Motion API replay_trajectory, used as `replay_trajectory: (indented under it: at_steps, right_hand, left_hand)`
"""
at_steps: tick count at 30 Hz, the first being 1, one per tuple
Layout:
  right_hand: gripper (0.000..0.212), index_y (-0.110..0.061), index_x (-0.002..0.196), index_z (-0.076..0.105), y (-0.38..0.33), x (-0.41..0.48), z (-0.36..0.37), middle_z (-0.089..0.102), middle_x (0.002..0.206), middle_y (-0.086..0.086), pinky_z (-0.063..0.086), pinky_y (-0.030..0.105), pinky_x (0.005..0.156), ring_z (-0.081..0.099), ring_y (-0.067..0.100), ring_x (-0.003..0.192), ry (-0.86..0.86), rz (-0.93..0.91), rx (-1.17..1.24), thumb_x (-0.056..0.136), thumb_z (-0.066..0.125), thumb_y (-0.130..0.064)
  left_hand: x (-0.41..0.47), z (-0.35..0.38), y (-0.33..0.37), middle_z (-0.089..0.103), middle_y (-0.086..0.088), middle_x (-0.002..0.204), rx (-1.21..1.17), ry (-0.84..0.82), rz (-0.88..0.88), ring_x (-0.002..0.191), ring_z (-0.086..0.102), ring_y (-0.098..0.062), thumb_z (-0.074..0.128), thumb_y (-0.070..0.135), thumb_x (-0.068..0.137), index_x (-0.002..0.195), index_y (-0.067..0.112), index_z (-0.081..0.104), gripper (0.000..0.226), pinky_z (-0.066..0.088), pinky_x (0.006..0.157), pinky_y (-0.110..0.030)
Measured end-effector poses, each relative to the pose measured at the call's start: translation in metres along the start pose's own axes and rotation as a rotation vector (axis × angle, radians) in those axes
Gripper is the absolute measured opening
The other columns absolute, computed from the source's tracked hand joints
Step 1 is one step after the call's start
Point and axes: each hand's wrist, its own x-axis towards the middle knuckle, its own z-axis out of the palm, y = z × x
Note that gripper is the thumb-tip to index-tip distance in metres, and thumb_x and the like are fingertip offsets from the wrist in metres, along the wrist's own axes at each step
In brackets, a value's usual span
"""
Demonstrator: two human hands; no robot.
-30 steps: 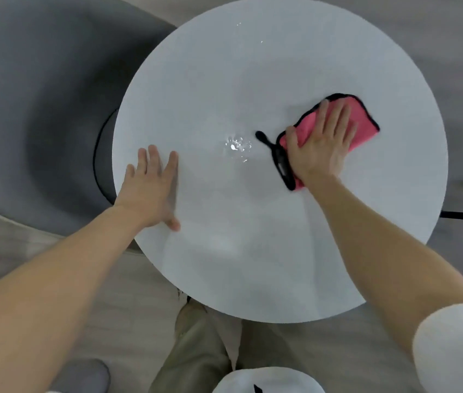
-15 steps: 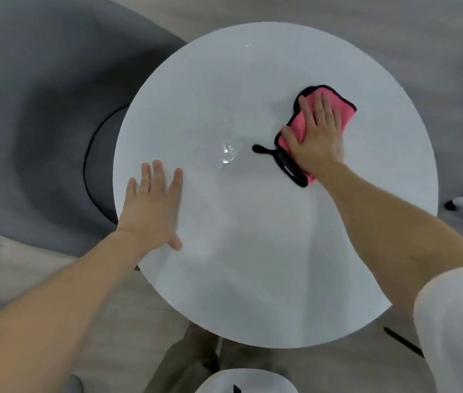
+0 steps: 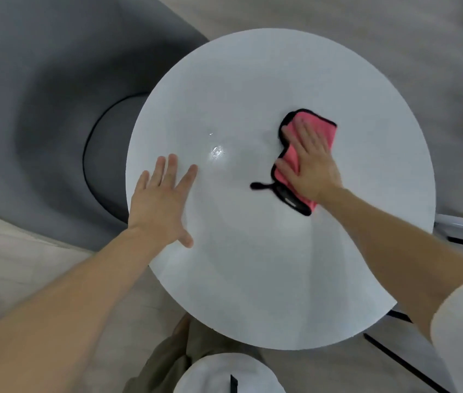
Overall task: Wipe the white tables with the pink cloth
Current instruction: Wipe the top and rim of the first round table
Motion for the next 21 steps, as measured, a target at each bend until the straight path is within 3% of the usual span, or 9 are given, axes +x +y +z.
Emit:
replay_trajectory:
  at_steps: [3, 5, 8, 10, 12, 15, 18, 19, 21]
  right_hand:
    - [0.08, -0.022, 0.175, 0.016, -0.028, 0.033, 0.008, 0.007, 0.182, 0.011, 0.007, 0.056, 0.135, 0.002, 0.027, 0.169, 0.117, 0.514, 0.067, 0.108, 0.025, -0.065]
    - [0.081, -0.015, 0.174, 0.016, -0.093, 0.033, 0.021, 0.008, 0.181, 0.017, 0.007, 0.059, 0.134, 0.003, 0.033, 0.169, 0.159, 0.5, 0.055, 0.108, 0.027, -0.061]
    - [0.074, -0.016, 0.174, 0.018, -0.172, -0.009, 0.036, 0.007, 0.182, 0.014, 0.011, 0.059, 0.134, 0.002, 0.031, 0.169, -0.011, -0.155, -0.018, 0.113, 0.036, -0.054]
    - [0.071, -0.017, 0.173, 0.023, -0.155, -0.016, 0.029, 0.011, 0.181, 0.013, 0.013, 0.059, 0.134, 0.005, 0.031, 0.169, -0.092, -0.579, -0.041, 0.114, 0.043, -0.051]
    - [0.071, -0.021, 0.173, 0.025, -0.104, 0.014, 0.016, 0.012, 0.181, 0.011, 0.01, 0.058, 0.135, 0.006, 0.03, 0.169, -0.155, -0.777, -0.086, 0.113, 0.044, -0.055]
    - [0.078, -0.027, 0.174, 0.022, -0.048, 0.072, 0.001, 0.011, 0.182, 0.008, 0.011, 0.06, 0.134, 0.005, 0.028, 0.169, -0.037, -0.247, -0.048, 0.11, 0.027, -0.071]
    - [0.081, -0.022, 0.175, 0.016, -0.088, 0.086, 0.012, 0.007, 0.182, 0.012, 0.006, 0.058, 0.134, 0.002, 0.03, 0.169, 0.083, 0.313, 0.052, 0.107, 0.024, -0.067]
    - [0.081, -0.02, 0.175, 0.014, -0.117, 0.075, 0.018, 0.007, 0.182, 0.015, 0.005, 0.059, 0.134, 0.001, 0.032, 0.169, 0.079, 0.278, 0.06, 0.108, 0.027, -0.064]
    - [0.077, -0.018, 0.174, 0.017, -0.164, 0.036, 0.028, 0.008, 0.181, 0.015, 0.007, 0.06, 0.134, 0.001, 0.033, 0.169, 0.005, -0.17, 0.015, 0.111, 0.037, -0.057]
  left_hand:
    - [-0.001, 0.005, -0.007, -0.013, -0.005, 0.181, -0.042, 0.008, -0.034, 0.168, -0.012, -0.026, 0.092, 0.083, 0.038, 0.167, 0.017, -0.022, 0.185, 0.011, 0.136, -0.048]
    - [-0.004, 0.007, -0.011, -0.017, -0.003, 0.181, -0.071, 0.003, -0.029, 0.168, -0.015, -0.024, 0.09, 0.086, 0.04, 0.166, 0.014, -0.028, 0.187, 0.008, 0.137, -0.047]
    - [-0.01, 0.003, -0.011, -0.025, -0.009, 0.179, -0.101, -0.007, -0.062, 0.166, -0.023, -0.027, 0.086, 0.092, 0.041, 0.165, 0.015, -0.032, 0.188, 0.0, 0.137, -0.05]
    - [-0.017, 0.001, -0.008, -0.028, -0.019, 0.176, -0.109, 0.019, -0.163, 0.164, -0.027, -0.033, 0.084, 0.095, 0.038, 0.164, 0.014, -0.034, 0.19, -0.001, 0.135, -0.057]
    - [-0.022, 0.002, -0.003, -0.027, -0.023, 0.174, -0.145, 0.013, -0.229, 0.164, -0.024, -0.037, 0.087, 0.091, 0.04, 0.165, 0.014, -0.031, 0.188, 0.005, 0.135, -0.059]
    - [-0.024, 0.006, -0.002, -0.019, -0.022, 0.176, -0.193, -0.005, -0.271, 0.166, -0.018, -0.038, 0.093, 0.083, 0.045, 0.168, 0.01, -0.017, 0.181, 0.009, 0.136, -0.056]
    - [-0.02, 0.009, -0.003, -0.019, -0.02, 0.176, -0.21, -0.02, -0.283, 0.166, -0.019, -0.037, 0.094, 0.081, 0.046, 0.169, 0.008, -0.013, 0.179, 0.007, 0.136, -0.054]
    - [-0.02, 0.01, -0.003, -0.019, -0.019, 0.177, -0.209, -0.023, -0.282, 0.166, -0.019, -0.036, 0.094, 0.082, 0.045, 0.169, 0.008, -0.014, 0.18, 0.006, 0.136, -0.054]
    - [-0.023, 0.01, -0.005, -0.019, -0.018, 0.178, -0.224, -0.011, -0.291, 0.167, -0.018, -0.034, 0.093, 0.084, 0.043, 0.168, 0.007, -0.017, 0.183, 0.006, 0.137, -0.052]
